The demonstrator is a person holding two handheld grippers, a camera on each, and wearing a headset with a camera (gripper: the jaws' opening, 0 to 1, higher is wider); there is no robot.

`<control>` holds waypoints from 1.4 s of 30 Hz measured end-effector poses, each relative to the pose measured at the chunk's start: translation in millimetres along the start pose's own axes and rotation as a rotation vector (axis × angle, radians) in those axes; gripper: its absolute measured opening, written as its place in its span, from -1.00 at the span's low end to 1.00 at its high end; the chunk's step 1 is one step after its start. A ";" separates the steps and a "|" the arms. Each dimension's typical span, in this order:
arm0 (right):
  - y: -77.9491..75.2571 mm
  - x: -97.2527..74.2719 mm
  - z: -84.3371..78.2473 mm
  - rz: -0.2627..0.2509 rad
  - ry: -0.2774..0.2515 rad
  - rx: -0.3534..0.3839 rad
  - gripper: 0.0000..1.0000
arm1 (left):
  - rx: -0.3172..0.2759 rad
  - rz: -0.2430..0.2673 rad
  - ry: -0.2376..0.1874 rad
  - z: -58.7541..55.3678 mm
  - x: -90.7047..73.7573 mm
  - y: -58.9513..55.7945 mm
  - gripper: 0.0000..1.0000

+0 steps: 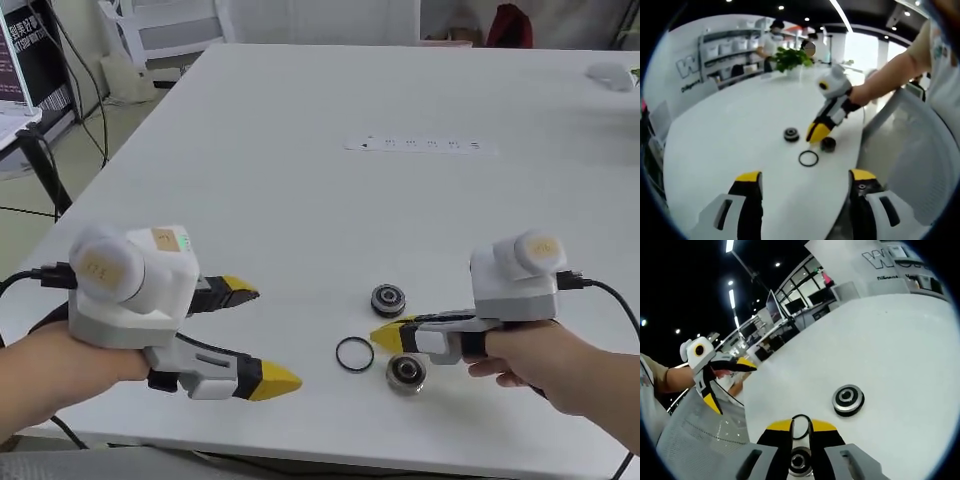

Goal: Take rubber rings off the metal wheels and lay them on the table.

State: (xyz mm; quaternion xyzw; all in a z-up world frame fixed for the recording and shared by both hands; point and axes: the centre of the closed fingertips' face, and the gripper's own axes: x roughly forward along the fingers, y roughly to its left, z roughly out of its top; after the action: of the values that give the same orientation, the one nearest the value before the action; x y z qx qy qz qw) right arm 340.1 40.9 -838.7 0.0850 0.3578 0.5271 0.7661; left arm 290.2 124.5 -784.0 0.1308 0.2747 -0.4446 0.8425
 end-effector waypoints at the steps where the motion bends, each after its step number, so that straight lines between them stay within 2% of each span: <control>1: -0.2 -0.9 1.1 0.001 -0.005 0.001 -0.81 | 0.000 0.001 -0.001 0.7 0.2 0.9 0.42; 9: -4.4 -14.5 10.8 -0.011 -0.050 0.004 -0.78 | -0.008 0.006 -0.001 1.6 1.6 6.7 0.41; 19: -12.7 -34.4 17.8 -0.053 -0.091 -0.007 -0.75 | -0.001 0.009 -0.005 11.5 8.0 15.5 0.39; 30: -18.3 -42.0 17.9 -0.087 -0.098 -0.052 -0.65 | 0.009 0.006 0.005 15.7 20.7 22.3 0.37; 42: -28.0 -40.3 18.1 -0.116 -0.080 -0.145 -0.49 | 0.022 -0.001 0.007 21.3 35.0 29.8 0.34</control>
State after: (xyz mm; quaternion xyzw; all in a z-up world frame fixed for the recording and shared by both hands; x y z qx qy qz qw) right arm 365.0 -1.7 -821.2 0.0295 0.2921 0.5025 0.8132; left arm 338.0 107.9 -787.6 0.1413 0.2728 -0.4474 0.8399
